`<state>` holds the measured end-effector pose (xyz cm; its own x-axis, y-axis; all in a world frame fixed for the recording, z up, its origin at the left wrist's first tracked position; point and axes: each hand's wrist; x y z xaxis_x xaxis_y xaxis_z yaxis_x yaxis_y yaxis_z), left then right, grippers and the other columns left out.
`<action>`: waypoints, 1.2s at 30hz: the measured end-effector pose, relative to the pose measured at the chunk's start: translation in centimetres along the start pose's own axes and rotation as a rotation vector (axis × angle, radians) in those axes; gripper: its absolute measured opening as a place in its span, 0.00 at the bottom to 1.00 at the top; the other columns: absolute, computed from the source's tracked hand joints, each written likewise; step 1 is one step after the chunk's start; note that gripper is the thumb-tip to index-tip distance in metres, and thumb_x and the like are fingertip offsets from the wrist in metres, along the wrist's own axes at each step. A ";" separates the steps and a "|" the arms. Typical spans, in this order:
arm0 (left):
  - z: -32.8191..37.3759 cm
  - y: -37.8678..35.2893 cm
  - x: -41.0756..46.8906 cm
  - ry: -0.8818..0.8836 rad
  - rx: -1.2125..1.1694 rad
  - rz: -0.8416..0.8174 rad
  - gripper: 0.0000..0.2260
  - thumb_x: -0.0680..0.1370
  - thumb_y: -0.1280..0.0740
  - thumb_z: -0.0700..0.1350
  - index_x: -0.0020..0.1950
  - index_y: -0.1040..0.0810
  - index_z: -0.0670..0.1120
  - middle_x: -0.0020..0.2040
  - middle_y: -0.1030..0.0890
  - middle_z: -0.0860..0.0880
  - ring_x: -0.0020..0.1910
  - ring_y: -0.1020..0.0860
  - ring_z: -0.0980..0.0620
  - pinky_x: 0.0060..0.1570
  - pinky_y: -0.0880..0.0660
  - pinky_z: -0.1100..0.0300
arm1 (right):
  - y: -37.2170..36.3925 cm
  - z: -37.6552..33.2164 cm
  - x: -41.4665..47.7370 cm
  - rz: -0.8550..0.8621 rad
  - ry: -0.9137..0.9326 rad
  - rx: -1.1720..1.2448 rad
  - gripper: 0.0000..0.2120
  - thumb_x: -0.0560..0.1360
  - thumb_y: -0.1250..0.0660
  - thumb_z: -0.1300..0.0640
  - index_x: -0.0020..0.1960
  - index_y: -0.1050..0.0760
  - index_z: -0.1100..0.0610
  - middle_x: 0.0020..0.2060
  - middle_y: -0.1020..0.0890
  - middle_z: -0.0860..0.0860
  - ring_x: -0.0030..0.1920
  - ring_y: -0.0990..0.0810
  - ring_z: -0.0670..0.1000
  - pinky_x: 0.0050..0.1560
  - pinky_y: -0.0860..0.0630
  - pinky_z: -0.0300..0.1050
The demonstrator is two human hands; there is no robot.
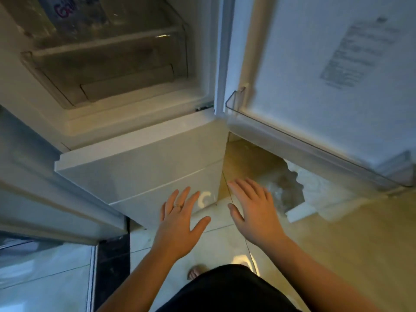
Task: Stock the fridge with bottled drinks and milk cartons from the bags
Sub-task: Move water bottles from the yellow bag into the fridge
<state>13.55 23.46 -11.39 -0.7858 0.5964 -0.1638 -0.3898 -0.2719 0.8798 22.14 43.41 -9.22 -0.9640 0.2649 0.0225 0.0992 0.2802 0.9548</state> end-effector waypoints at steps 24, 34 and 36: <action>36.7 -21.0 0.2 -0.346 0.129 -0.411 0.32 0.78 0.46 0.68 0.79 0.48 0.60 0.81 0.50 0.55 0.80 0.57 0.52 0.77 0.54 0.48 | 6.9 33.5 -25.4 -0.019 -0.546 0.046 0.27 0.80 0.42 0.44 0.78 0.43 0.46 0.76 0.37 0.46 0.76 0.42 0.54 0.72 0.43 0.52; 46.3 -25.3 5.8 -0.487 0.115 -0.444 0.31 0.78 0.44 0.67 0.79 0.46 0.60 0.81 0.49 0.54 0.80 0.55 0.51 0.77 0.52 0.45 | 9.5 42.7 -25.7 0.031 -0.692 0.055 0.27 0.80 0.41 0.44 0.77 0.42 0.46 0.76 0.37 0.47 0.76 0.42 0.53 0.72 0.42 0.52; 47.9 -26.2 7.7 -0.489 0.104 -0.434 0.31 0.78 0.44 0.68 0.79 0.46 0.59 0.81 0.48 0.53 0.80 0.55 0.51 0.77 0.52 0.45 | 10.2 45.0 -24.6 0.035 -0.695 0.049 0.27 0.80 0.42 0.44 0.77 0.42 0.46 0.76 0.38 0.47 0.76 0.42 0.52 0.73 0.43 0.51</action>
<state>40.70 71.40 -14.32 -0.2494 0.9163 -0.3133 -0.5545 0.1301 0.8219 58.00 81.25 -13.38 -0.5800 0.7993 -0.1574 0.1545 0.2976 0.9421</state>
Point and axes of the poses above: each hand's wrist, its own x-axis towards the middle knuckle, its own y-axis out of the back of the hand, z = x × y
